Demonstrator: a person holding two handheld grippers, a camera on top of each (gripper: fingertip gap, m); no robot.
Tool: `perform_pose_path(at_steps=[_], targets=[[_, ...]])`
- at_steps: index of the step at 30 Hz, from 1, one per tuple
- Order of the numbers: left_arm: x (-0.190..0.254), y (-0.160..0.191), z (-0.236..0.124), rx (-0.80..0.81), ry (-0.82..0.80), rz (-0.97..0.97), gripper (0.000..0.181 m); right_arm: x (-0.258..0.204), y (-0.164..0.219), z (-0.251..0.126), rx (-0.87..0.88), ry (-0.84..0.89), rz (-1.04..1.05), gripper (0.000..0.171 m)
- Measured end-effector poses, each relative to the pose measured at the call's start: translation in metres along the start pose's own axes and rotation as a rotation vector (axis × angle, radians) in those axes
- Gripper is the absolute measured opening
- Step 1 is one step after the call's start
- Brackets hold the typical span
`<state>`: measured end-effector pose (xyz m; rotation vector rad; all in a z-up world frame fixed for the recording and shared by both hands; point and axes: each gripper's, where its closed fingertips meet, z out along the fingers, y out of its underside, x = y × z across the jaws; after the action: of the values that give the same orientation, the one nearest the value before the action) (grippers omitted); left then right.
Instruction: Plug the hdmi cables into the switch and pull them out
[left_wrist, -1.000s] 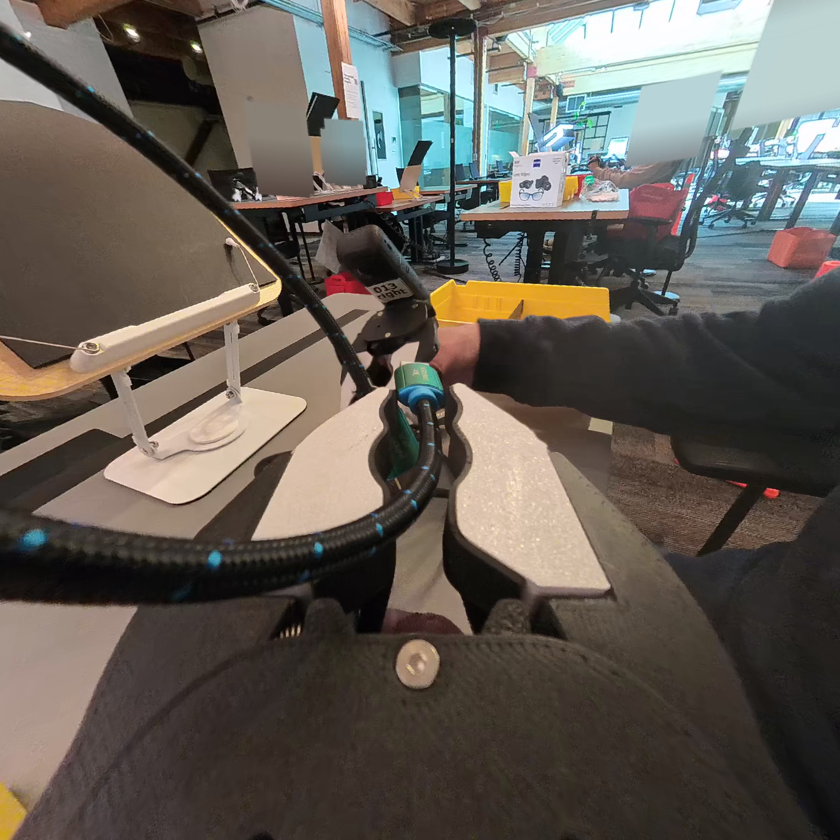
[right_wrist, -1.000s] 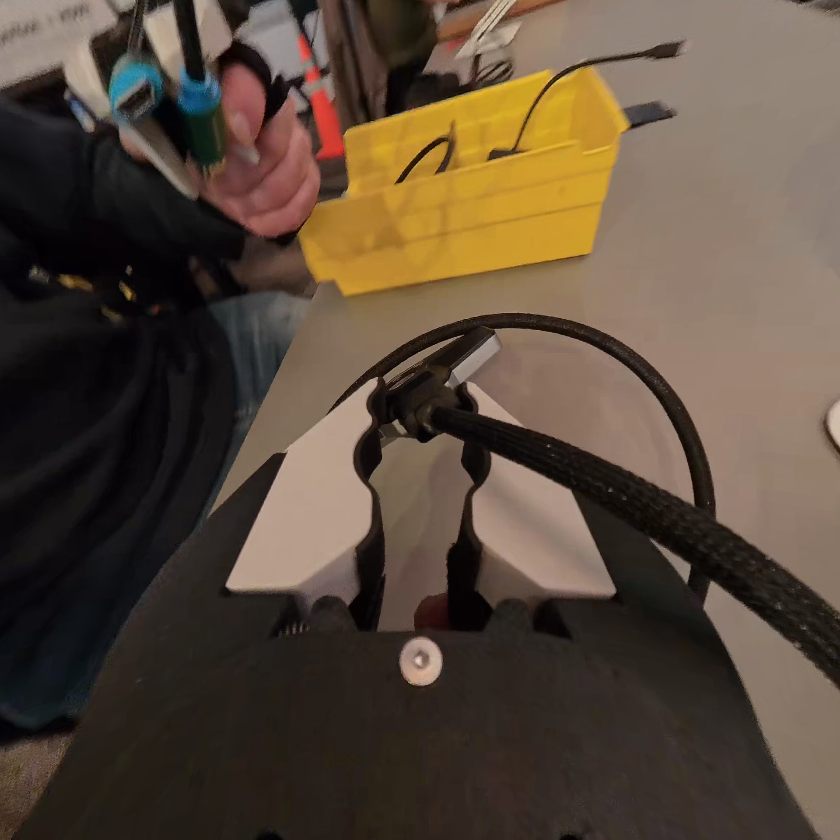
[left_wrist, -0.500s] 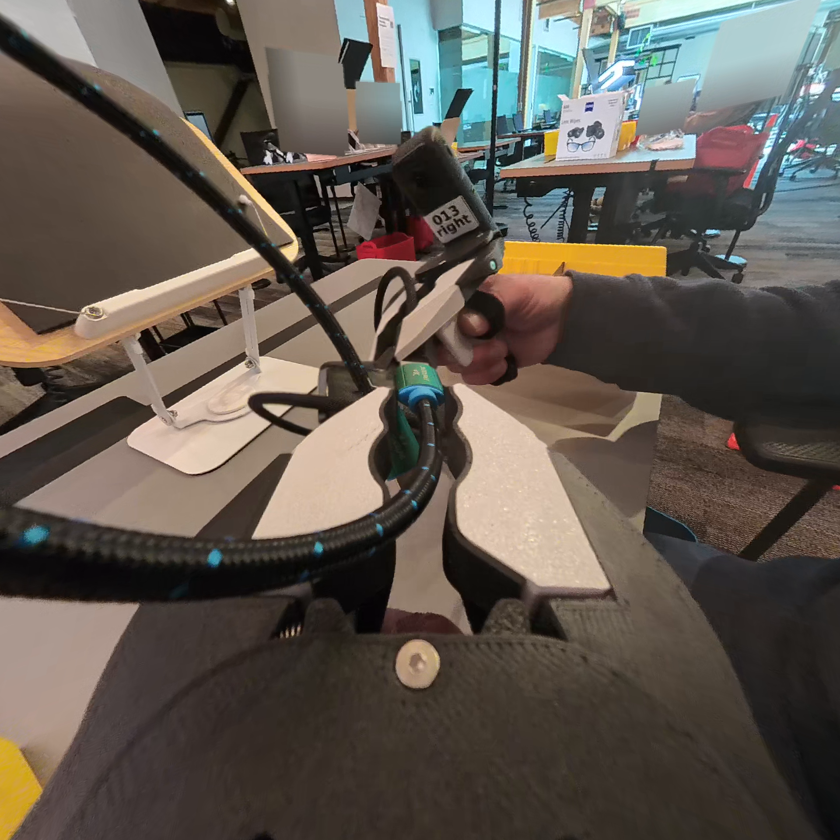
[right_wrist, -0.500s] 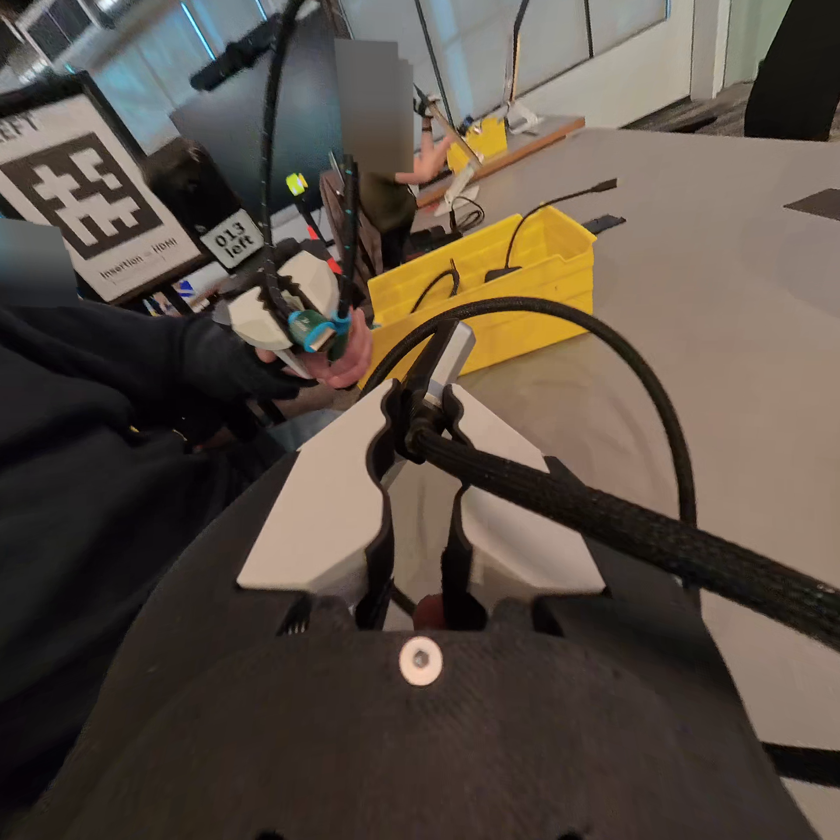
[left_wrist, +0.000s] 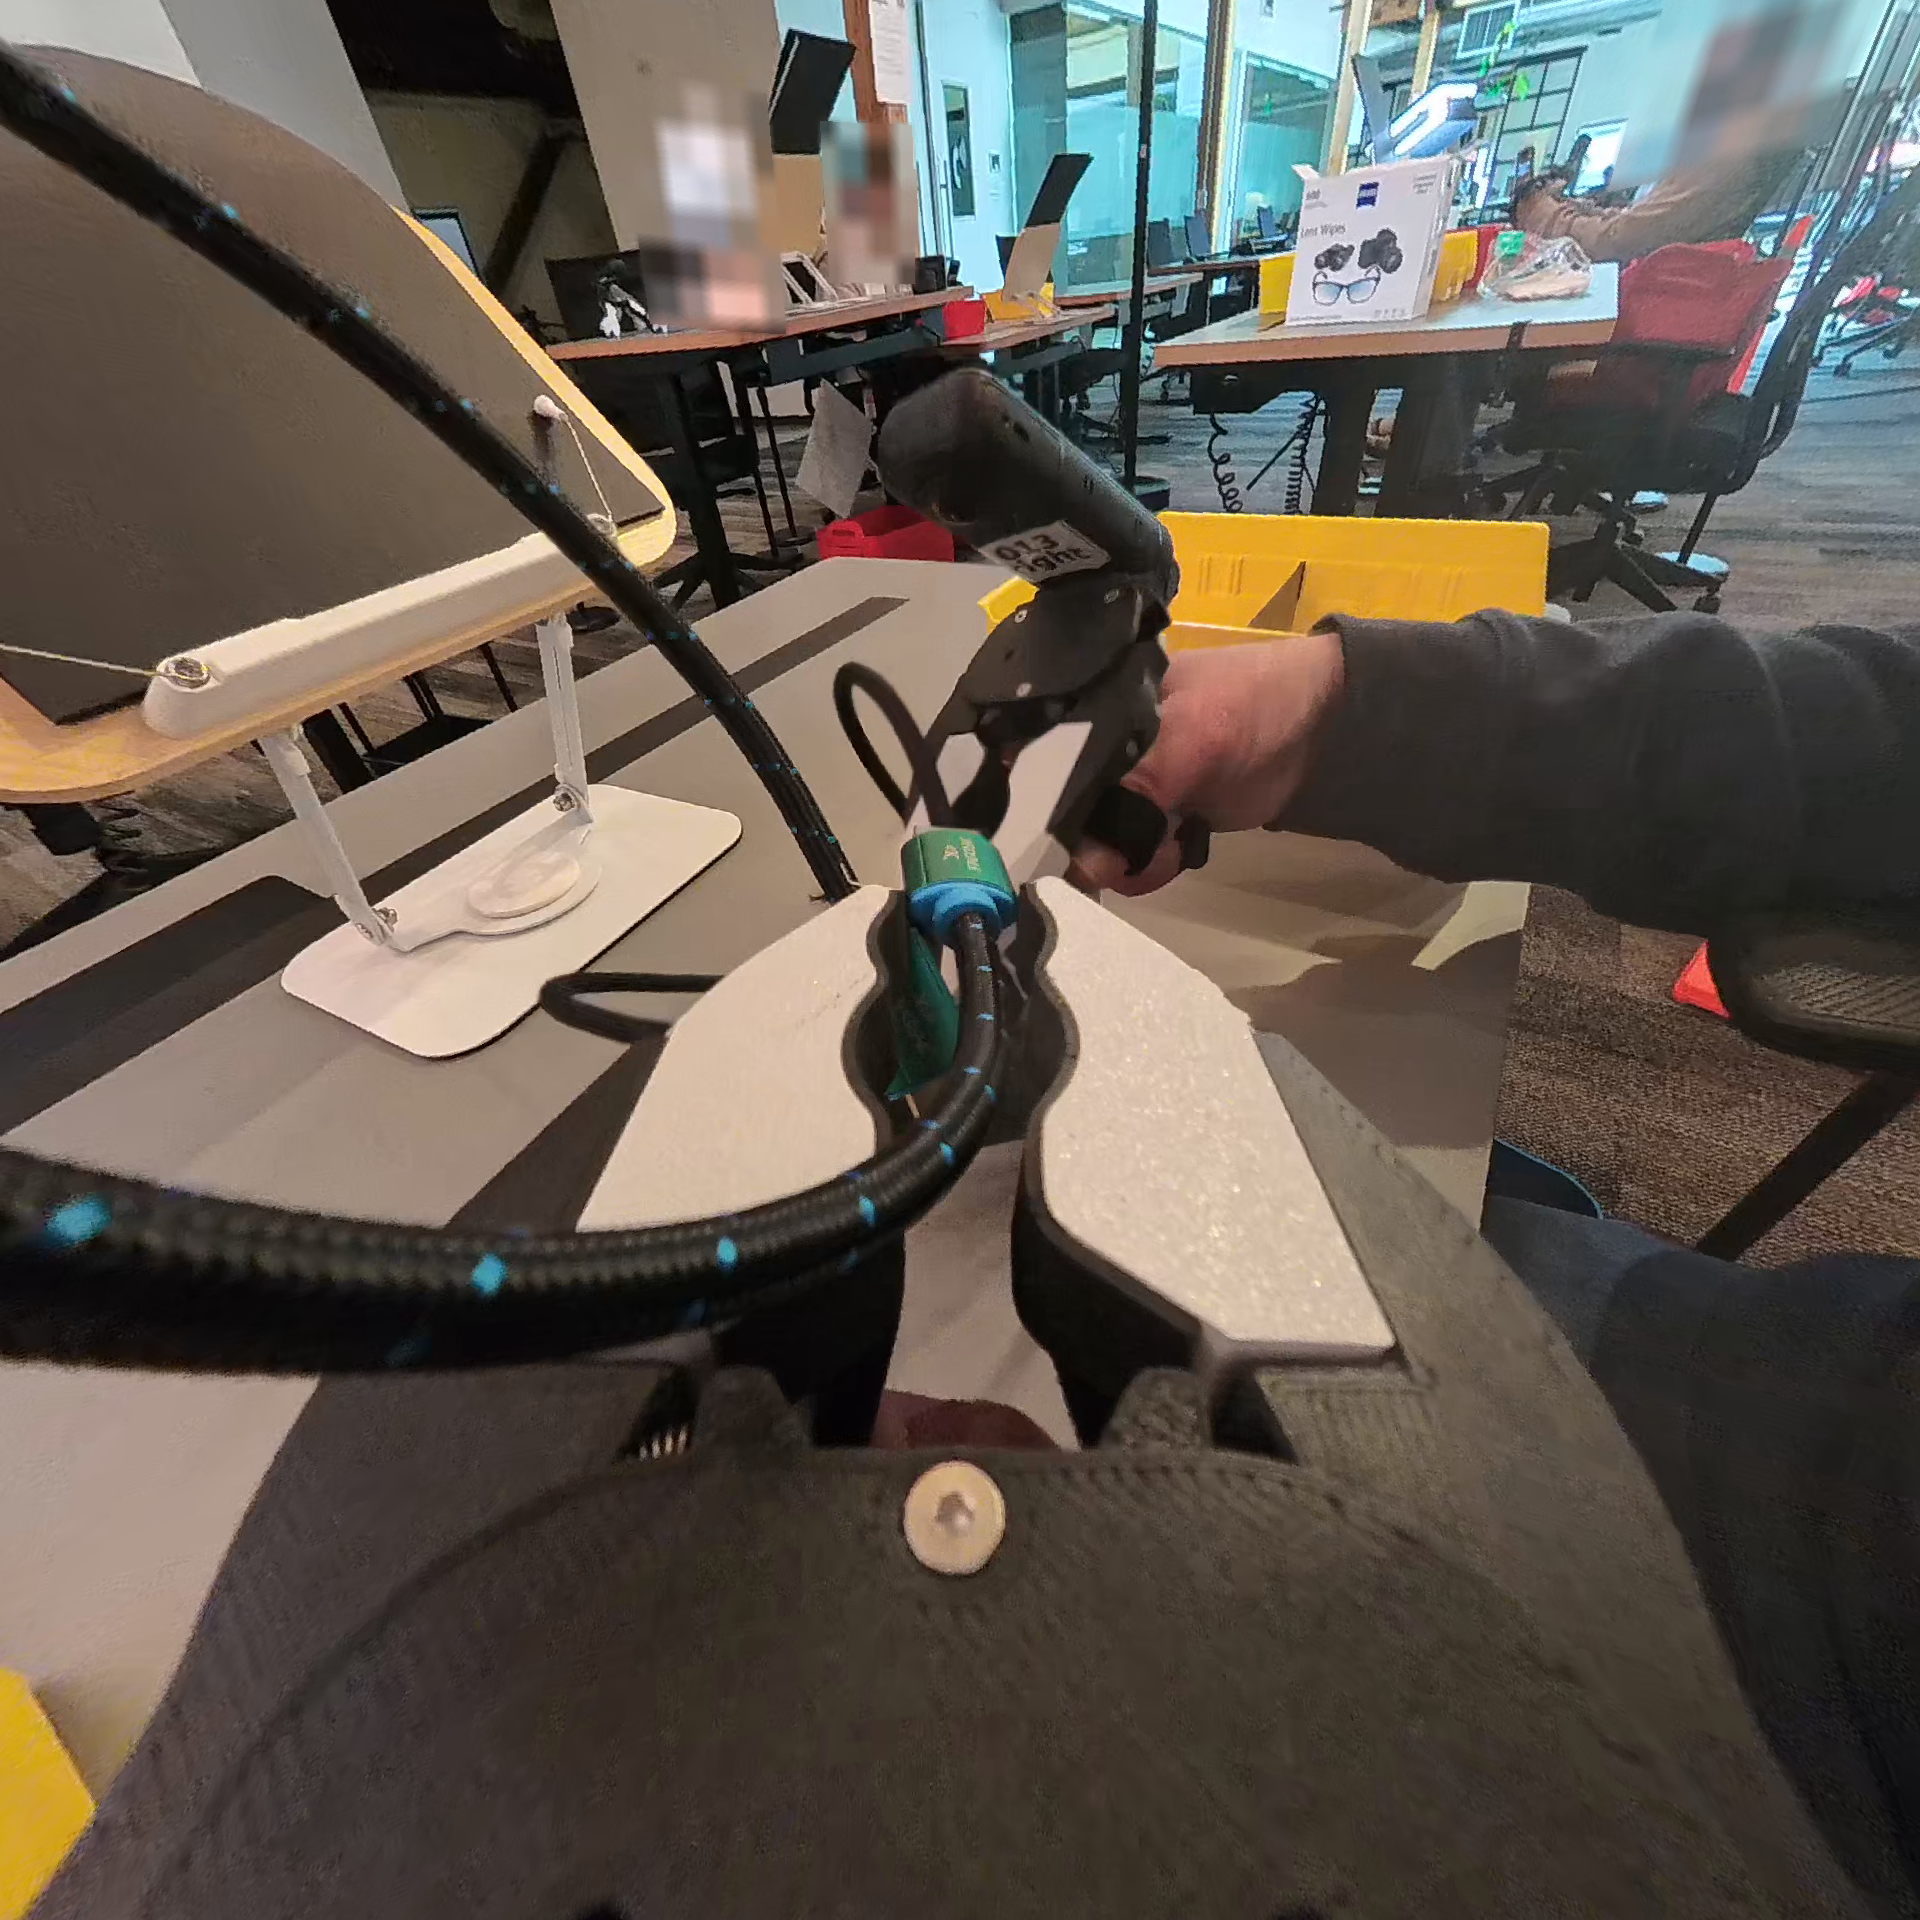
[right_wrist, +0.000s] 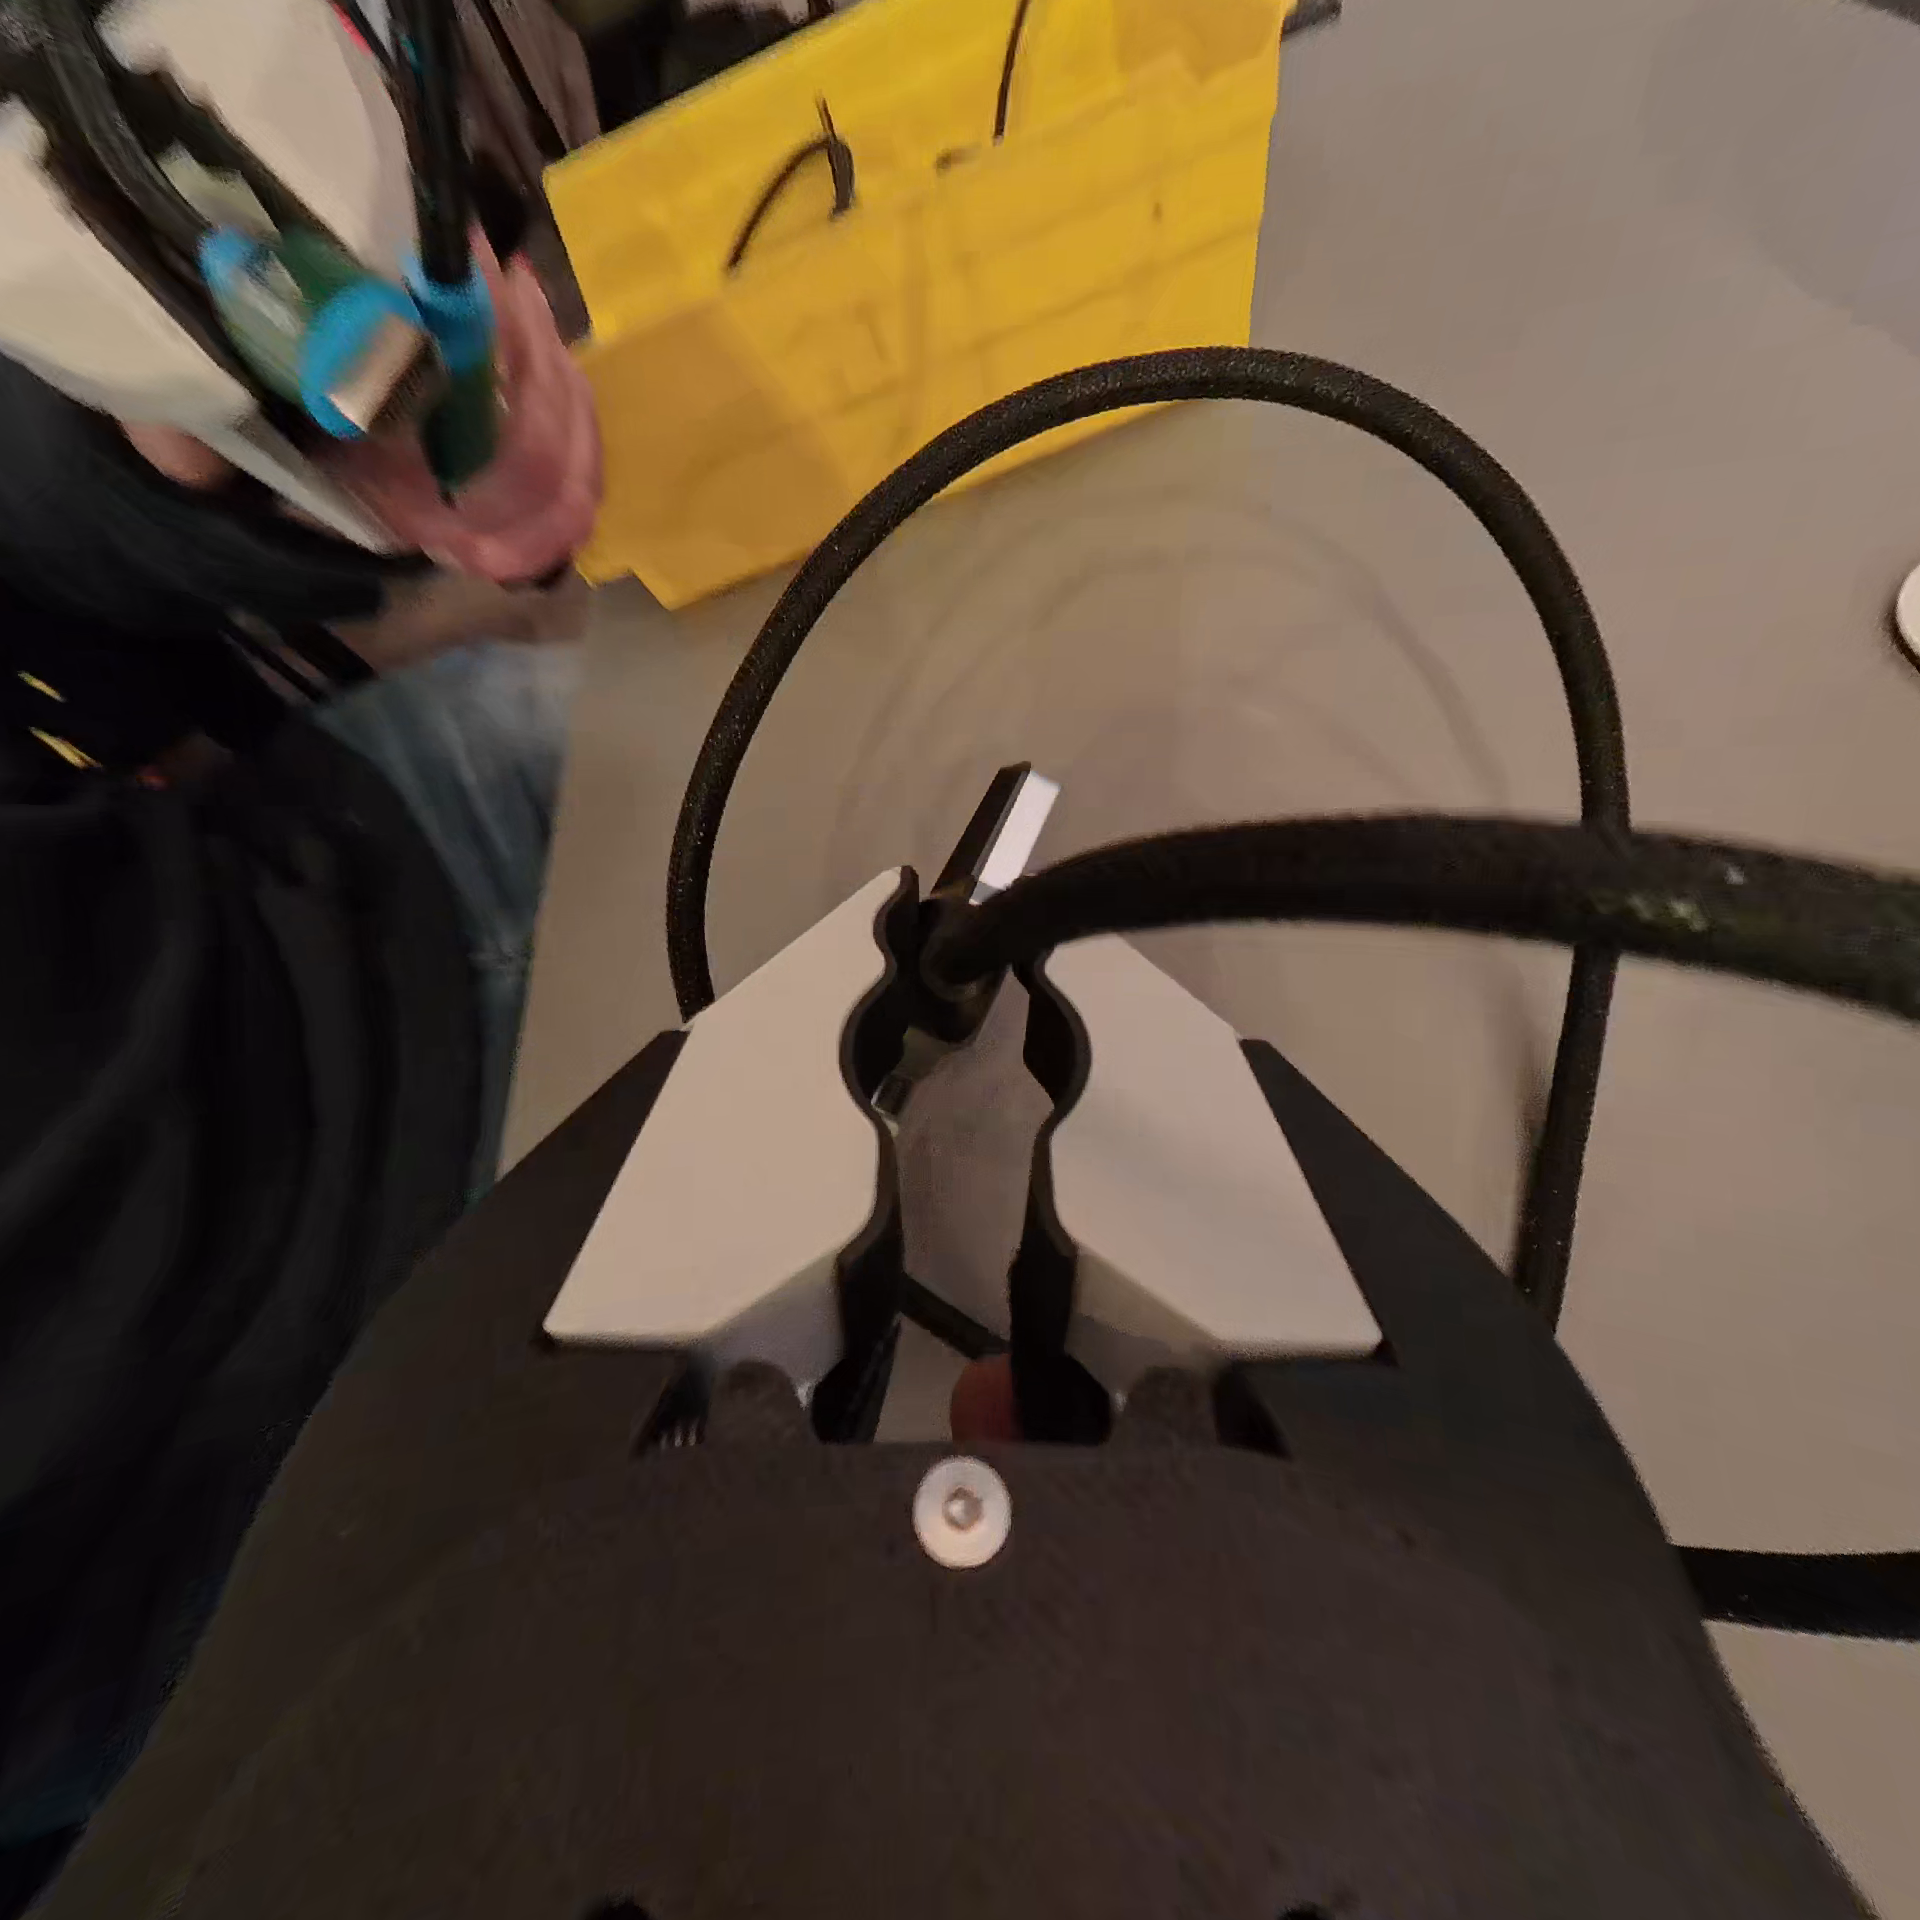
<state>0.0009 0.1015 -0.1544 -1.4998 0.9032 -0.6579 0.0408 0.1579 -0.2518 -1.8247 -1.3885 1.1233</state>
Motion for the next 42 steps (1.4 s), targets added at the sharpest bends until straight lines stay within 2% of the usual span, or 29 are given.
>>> perform_pose_path(at_steps=[4, 10, 12, 19, 22, 28, 42], targets=[[0.0, 0.0, -0.001, -0.001, 0.0, -0.001, 0.019, -0.007, 0.004, 0.004, -0.045, -0.009, -0.08, 0.016], [0.0, 0.002, -0.001, -0.005, 0.005, -0.003, 0.019, -0.031, 0.013, 0.004, -0.196, -0.096, -0.349, 0.038], [0.0, 0.003, -0.001, -0.007, 0.008, -0.001, 0.019, -0.038, 0.017, 0.004, -0.27, -0.13, -0.434, 0.045], [0.001, 0.0, -0.004, 0.0, 0.02, 0.01, 0.019, -0.026, 0.039, 0.002, -0.633, -0.137, -0.648, 0.046], [-0.001, -0.001, -0.006, 0.003, 0.019, 0.017, 0.019, -0.034, 0.036, 0.01, -0.628, -0.214, -0.668, 0.034], [-0.005, -0.003, -0.011, 0.011, 0.012, 0.021, 0.019, -0.041, 0.029, 0.017, -0.621, -0.264, -0.675, 0.03], [-0.003, 0.005, -0.005, -0.016, 0.009, 0.023, 0.019, -0.027, 0.022, 0.011, -0.503, 0.04, -0.388, 0.026]])
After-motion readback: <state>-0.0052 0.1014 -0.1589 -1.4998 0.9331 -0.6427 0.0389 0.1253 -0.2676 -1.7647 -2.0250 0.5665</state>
